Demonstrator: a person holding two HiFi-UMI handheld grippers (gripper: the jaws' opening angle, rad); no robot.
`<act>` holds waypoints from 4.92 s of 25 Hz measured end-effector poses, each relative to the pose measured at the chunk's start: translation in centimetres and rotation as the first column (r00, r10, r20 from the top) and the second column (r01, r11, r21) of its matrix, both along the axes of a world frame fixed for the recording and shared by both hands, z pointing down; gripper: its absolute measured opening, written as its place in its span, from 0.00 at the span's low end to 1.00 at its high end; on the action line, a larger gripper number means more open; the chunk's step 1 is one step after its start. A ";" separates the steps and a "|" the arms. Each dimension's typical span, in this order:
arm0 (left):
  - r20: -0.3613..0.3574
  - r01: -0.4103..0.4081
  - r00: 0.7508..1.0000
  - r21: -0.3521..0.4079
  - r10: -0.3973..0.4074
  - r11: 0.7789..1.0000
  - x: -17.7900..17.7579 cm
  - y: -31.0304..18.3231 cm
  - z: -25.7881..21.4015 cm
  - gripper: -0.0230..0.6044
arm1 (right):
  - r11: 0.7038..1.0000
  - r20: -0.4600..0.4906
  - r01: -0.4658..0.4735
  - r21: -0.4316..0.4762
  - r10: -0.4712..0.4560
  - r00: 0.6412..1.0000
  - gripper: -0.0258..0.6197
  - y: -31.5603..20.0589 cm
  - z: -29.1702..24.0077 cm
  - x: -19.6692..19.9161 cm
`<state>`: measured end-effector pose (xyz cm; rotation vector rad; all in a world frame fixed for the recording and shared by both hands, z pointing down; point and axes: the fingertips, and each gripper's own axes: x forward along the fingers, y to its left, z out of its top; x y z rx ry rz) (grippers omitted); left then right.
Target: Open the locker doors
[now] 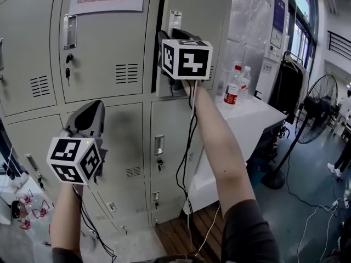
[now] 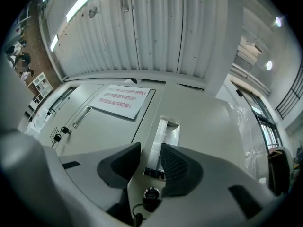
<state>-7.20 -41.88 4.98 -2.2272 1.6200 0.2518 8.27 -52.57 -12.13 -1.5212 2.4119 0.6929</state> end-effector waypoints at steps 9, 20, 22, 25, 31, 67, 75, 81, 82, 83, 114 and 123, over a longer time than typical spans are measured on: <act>0.005 -0.018 1.000 -0.018 0.018 1.000 0.9 0.8 0.6 0.05 | 0.990 -0.086 -0.100 0.105 0.109 0.990 0.29 2.1 0.1 0.9; 0.014 -0.099 0.995 -0.022 0.100 0.995 4.7 1.9 0.5 0.05 | 0.974 -0.149 -0.154 0.163 0.179 0.973 0.28 5.5 0.2 3.2; 0.012 -0.115 0.993 -0.022 0.116 0.993 5.4 2.2 0.5 0.05 | 0.978 -0.148 -0.146 0.150 0.168 0.975 0.25 6.2 0.3 3.9; 0.016 -0.139 0.990 -0.021 0.139 0.990 6.5 2.7 0.5 0.05 | 0.979 -0.143 -0.145 0.140 0.165 0.976 0.22 7.3 0.4 4.9; 0.018 -0.182 0.983 -0.023 0.182 0.983 8.4 3.4 0.3 0.05 | 0.977 -0.122 -0.159 0.140 0.176 0.977 0.19 8.9 0.4 7.0; 0.033 -0.415 0.908 -0.045 0.417 0.909 23.6 2.1 -0.3 0.05 | 1.000 0.157 -0.008 0.022 0.004 0.988 0.14 12.5 0.5 27.4; 0.029 -0.443 0.896 -0.034 0.443 0.896 27.1 0.9 -0.5 0.05 | 1.000 0.170 -0.017 0.020 0.014 0.985 0.13 11.7 0.6 31.4; 0.009 -0.439 0.898 -0.043 0.440 0.897 28.2 -0.2 0.2 0.05 | 0.999 0.182 -0.022 0.024 0.017 0.983 0.12 11.0 0.8 33.0; 0.000 -0.436 0.900 -0.052 0.437 0.898 28.0 -0.4 0.6 0.05 | 1.000 0.187 -0.023 0.020 0.019 0.982 0.12 10.8 1.1 33.2; -0.010 -0.432 0.902 -0.062 0.432 0.900 27.8 -0.6 1.0 0.05 | 1.000 0.195 -0.021 0.015 0.018 0.981 0.12 10.5 1.4 33.3; -0.080 -0.231 0.972 -0.138 0.221 0.963 0.1 7.8 13.1 0.05 | 0.994 0.091 0.106 -0.019 -0.104 0.990 0.52 19.5 19.6 5.9; -0.043 -0.082 0.996 -0.156 0.076 0.984 -11.8 14.0 18.8 0.05 | 0.954 0.119 0.255 -0.159 -0.238 0.964 0.52 20.8 29.3 -7.5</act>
